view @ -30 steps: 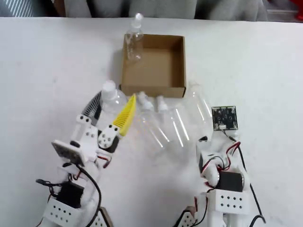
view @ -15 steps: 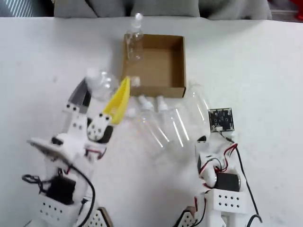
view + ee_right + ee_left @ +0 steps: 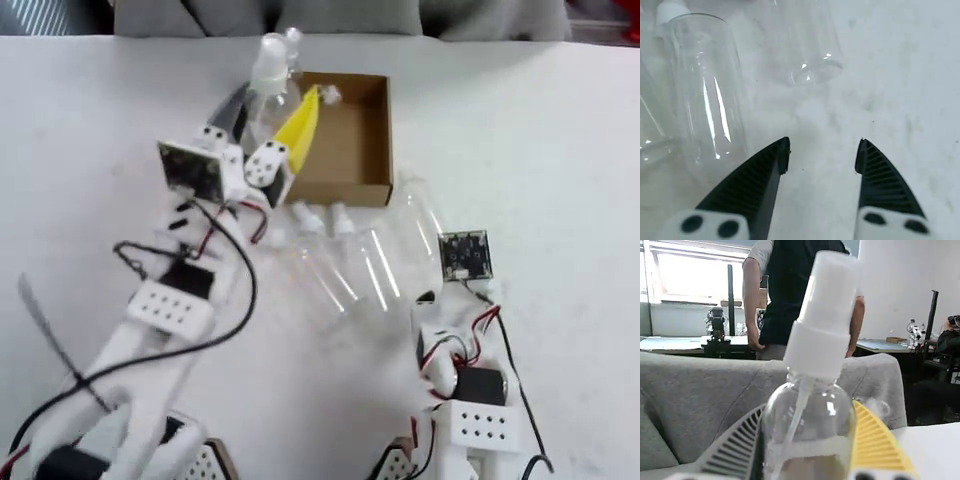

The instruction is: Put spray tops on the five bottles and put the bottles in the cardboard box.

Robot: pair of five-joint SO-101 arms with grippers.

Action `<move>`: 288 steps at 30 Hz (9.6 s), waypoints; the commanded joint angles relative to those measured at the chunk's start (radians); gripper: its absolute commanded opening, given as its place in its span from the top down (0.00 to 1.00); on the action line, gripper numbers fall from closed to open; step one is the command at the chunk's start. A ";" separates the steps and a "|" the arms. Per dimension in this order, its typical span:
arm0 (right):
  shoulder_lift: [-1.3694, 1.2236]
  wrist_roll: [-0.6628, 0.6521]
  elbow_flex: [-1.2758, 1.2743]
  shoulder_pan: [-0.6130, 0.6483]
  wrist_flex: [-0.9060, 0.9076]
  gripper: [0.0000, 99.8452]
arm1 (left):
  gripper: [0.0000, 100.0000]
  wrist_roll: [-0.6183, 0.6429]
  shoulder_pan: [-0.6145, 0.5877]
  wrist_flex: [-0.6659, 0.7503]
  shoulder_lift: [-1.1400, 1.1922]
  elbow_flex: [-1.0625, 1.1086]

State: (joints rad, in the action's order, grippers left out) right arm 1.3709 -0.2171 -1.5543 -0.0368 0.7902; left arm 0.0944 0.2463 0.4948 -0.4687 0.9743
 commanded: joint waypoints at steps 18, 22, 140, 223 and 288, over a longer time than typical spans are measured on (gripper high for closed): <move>0.012 -0.011 -0.028 -0.005 -0.068 0.81 | 0.90 0.000 -0.097 0.577 0.903 -0.443; 0.012 -0.011 -0.031 -0.004 -0.068 0.81 | 0.90 -0.005 -0.097 0.577 1.017 -0.552; 0.012 -0.080 -0.074 -0.004 -0.125 0.81 | 0.71 0.000 -0.090 -0.110 0.271 -0.196; 0.012 -0.080 -0.092 0.056 -0.130 0.81 | 0.73 0.859 0.134 -1.046 0.389 -0.227; 0.012 -0.080 -0.092 0.053 -0.130 0.81 | 0.60 0.172 -0.223 -1.720 0.506 -0.442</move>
State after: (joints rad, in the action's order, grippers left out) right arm 1.3725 -0.2892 -1.6540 0.0123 0.6797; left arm 0.2601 0.0299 -1.2052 0.0422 0.5923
